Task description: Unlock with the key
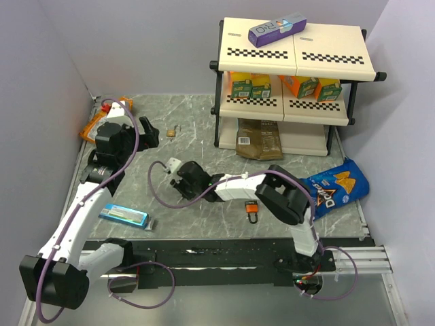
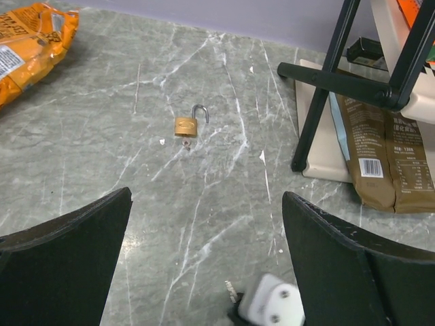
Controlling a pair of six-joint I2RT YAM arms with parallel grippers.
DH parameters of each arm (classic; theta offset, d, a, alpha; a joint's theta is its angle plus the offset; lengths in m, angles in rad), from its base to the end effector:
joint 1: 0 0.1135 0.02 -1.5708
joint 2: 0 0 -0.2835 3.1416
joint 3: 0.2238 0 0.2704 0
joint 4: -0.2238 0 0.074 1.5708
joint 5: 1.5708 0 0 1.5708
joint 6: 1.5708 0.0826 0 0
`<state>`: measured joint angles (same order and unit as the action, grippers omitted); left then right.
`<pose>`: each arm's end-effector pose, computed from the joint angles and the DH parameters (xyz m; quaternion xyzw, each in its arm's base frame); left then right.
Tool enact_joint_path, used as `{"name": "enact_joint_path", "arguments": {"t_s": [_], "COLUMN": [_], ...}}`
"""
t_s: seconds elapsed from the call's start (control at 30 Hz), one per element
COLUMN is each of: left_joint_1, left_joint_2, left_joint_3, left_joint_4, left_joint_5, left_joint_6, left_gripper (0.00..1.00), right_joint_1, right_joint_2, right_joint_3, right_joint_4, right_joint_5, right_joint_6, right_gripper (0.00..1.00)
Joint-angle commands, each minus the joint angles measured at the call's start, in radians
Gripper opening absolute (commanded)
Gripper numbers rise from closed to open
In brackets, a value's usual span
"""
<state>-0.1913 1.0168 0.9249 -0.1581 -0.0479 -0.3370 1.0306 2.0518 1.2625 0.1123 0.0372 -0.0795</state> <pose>0.2860 -0.0514 0.3514 -0.0721 0.7864 -0.1419 0.5969 0.2606 0.4285 0.1219 -0.4683 0.7705 0.1829 0.3918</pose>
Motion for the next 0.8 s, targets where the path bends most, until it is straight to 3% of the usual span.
{"name": "enact_joint_path", "arguments": {"t_s": [0.0, 0.17, 0.53, 0.77], "left_joint_1": [-0.003, -0.014, -0.100, -0.143], "left_joint_2": [0.015, 0.064, 0.287, 0.353], "left_joint_3": [0.015, 0.022, 0.055, 0.072], "left_joint_4": [0.052, 0.052, 0.046, 0.028], "left_joint_5": [0.072, 0.166, 0.521, 0.611], "left_joint_6": [-0.019, -0.048, -0.143, -0.157], "left_gripper": [0.96, 0.96, 0.98, 0.98], "right_joint_1": [-0.040, -0.047, -0.049, -0.049], "right_joint_2": [-0.108, -0.208, -0.412, -0.516], "right_joint_3": [-0.101, -0.221, -0.477, -0.592], "right_joint_4": [0.019, 0.134, 0.383, 0.492], "right_joint_5": [-0.019, -0.008, 0.035, 0.082], "right_joint_6": [0.056, 0.043, 0.015, -0.025], "right_gripper": [0.13, 0.13, 0.14, 0.14]}}
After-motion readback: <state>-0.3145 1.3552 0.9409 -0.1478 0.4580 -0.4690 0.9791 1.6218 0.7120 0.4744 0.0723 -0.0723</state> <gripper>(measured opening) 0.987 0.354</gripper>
